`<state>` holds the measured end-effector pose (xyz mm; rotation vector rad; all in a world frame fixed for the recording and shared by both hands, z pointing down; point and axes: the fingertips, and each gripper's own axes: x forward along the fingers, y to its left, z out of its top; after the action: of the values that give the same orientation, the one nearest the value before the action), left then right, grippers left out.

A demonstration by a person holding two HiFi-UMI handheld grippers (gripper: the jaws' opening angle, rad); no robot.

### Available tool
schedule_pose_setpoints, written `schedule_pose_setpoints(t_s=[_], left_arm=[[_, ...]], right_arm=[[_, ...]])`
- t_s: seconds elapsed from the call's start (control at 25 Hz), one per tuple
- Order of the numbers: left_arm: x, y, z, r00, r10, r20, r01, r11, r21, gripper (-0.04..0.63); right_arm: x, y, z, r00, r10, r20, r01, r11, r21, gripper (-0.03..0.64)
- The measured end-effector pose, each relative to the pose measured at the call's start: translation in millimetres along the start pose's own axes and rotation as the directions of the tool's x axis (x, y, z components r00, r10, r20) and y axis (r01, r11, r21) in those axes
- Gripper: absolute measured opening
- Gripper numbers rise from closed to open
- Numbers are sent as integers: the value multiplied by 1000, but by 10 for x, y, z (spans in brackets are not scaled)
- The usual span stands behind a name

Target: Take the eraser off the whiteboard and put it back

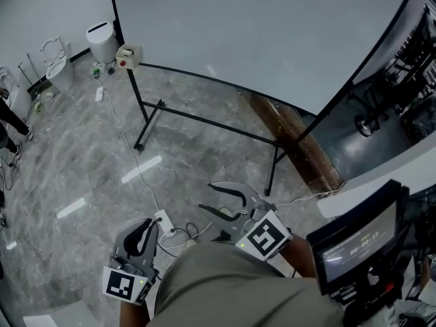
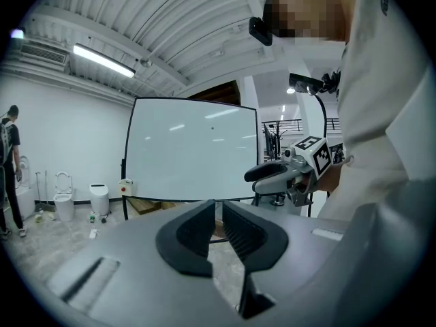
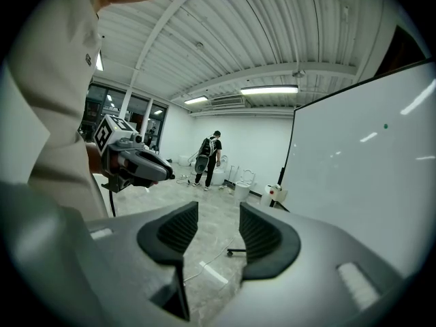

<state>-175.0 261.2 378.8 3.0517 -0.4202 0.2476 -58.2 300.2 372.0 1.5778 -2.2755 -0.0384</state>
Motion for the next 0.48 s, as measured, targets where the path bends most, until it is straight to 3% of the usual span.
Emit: schedule_pose_setpoints(t_s=[0.48], left_arm=[[-24,33,14,1000,3,-4,-3,1000,-9,40]], right_arm=[[53,56,32,1000,19,-12,-19,1000,-7,193]])
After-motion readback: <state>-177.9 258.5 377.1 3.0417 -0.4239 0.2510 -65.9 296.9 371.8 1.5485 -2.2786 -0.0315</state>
